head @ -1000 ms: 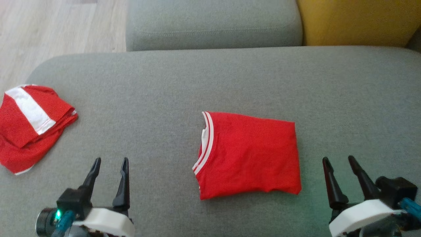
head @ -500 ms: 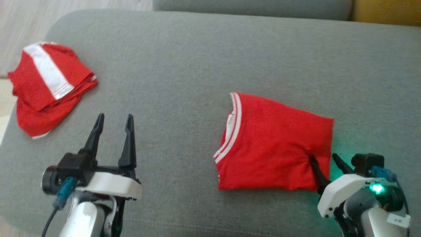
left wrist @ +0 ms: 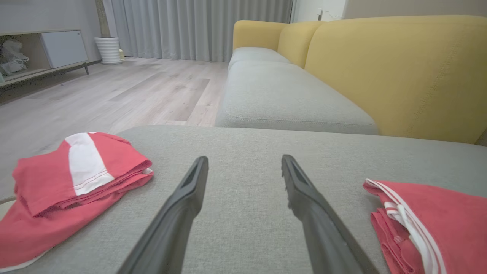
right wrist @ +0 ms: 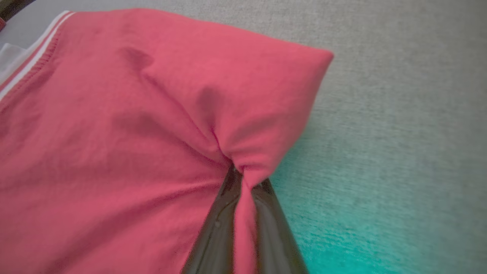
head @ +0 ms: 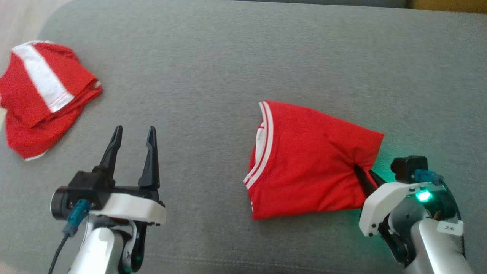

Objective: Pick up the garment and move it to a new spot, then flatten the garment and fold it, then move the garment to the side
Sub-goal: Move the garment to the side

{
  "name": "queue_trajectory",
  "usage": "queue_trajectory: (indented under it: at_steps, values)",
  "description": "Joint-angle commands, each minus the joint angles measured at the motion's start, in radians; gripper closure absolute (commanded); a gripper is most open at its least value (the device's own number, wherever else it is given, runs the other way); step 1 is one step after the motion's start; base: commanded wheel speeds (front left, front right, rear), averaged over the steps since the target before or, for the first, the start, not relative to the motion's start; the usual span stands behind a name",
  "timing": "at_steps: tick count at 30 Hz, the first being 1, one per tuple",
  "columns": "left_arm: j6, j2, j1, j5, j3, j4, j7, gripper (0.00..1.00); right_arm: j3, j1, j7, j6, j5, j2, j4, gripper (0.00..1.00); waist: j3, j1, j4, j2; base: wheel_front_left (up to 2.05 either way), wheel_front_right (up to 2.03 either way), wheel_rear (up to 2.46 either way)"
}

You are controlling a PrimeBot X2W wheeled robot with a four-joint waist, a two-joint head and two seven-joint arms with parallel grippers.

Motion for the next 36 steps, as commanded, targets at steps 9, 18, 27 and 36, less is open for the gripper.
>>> queue_trajectory:
  at_steps: [9, 18, 27, 36]
  values:
    - [0.000, 0.016, -0.029, 0.014, 0.068, -0.063, -0.012, 0.00, 0.096, -0.106, -0.005, 0.007, -0.008, -0.098, -0.057, 1.00, 0.014, 0.0000, -0.210, 0.0000, 0.00, 0.00, 0.00]
    - [-0.014, 0.042, -0.076, 0.030, 0.058, -0.106, 0.001, 0.00, 0.052, -0.280, -0.068, 0.007, -0.001, -0.131, 0.012, 1.00, 0.096, 0.0000, -0.391, 0.0000, 0.00, 0.00, 0.00]
    - [-0.038, 0.063, -0.154, 0.053, 0.027, -0.131, 0.026, 0.00, -0.075, -0.490, -0.108, 0.007, -0.031, -0.221, 0.150, 1.00, 0.209, 0.0000, -0.441, 0.0000, 0.00, 0.00, 0.00]
    - [-0.056, 0.073, -0.196, 0.059, 0.005, -0.125, 0.029, 0.00, -0.179, -0.606, -0.102, 0.007, -0.062, -0.270, 0.229, 1.00, 0.270, 0.0000, -0.447, 0.0000, 0.00, 0.00, 0.00]
